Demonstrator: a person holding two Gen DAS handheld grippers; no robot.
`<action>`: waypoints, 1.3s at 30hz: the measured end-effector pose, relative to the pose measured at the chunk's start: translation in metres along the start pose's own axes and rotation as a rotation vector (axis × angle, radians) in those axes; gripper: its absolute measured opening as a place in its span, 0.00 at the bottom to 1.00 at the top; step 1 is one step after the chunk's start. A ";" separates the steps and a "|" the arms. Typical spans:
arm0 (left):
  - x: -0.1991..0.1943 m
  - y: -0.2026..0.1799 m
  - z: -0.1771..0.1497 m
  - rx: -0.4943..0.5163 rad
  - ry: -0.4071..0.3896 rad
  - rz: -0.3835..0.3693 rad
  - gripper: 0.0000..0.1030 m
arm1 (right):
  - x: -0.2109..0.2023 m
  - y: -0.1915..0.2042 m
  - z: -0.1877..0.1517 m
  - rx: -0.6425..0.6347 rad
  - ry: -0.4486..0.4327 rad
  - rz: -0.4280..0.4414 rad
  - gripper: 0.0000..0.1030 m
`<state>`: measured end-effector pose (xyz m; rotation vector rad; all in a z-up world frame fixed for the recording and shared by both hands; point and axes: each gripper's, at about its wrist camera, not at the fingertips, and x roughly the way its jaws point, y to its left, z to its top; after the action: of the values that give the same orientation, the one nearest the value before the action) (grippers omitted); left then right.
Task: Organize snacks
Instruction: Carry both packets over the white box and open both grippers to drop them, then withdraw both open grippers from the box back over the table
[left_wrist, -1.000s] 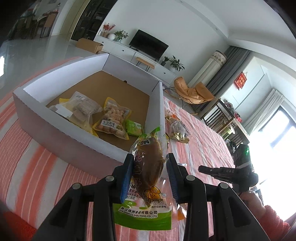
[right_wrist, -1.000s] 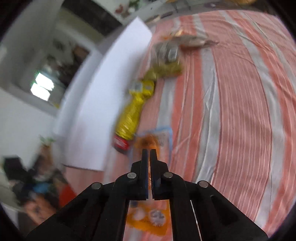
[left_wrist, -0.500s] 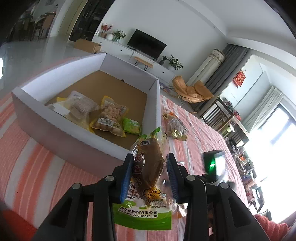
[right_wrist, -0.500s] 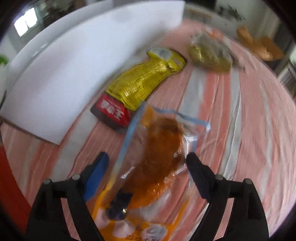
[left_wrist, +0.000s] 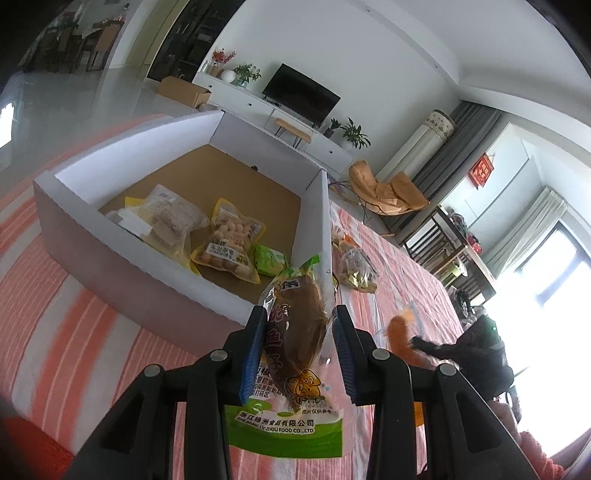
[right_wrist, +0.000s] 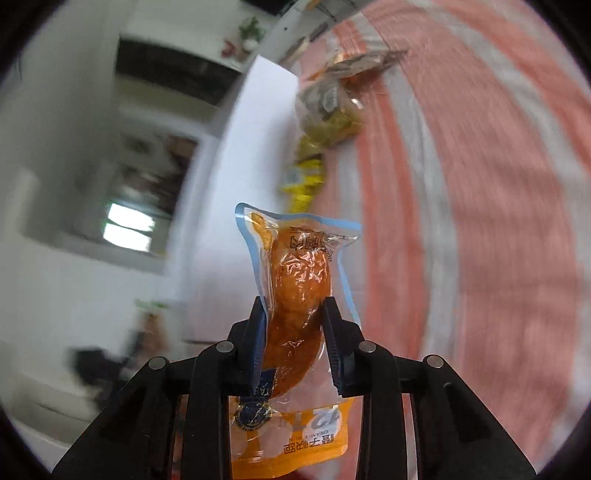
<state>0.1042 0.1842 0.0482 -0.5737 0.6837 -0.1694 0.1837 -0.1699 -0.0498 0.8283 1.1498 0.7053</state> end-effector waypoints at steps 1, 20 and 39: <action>-0.001 0.001 0.004 0.000 -0.004 0.001 0.35 | -0.001 -0.001 0.001 0.030 0.000 0.061 0.29; -0.006 0.032 0.070 0.004 -0.161 0.279 0.99 | 0.086 0.191 0.061 -0.421 -0.082 -0.019 0.76; 0.116 -0.104 -0.133 0.392 0.270 0.151 0.99 | -0.056 -0.055 0.001 -0.543 -0.280 -0.942 0.75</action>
<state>0.1125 0.0007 -0.0417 -0.1221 0.9252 -0.2355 0.1727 -0.2457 -0.0691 -0.1126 0.8869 0.0782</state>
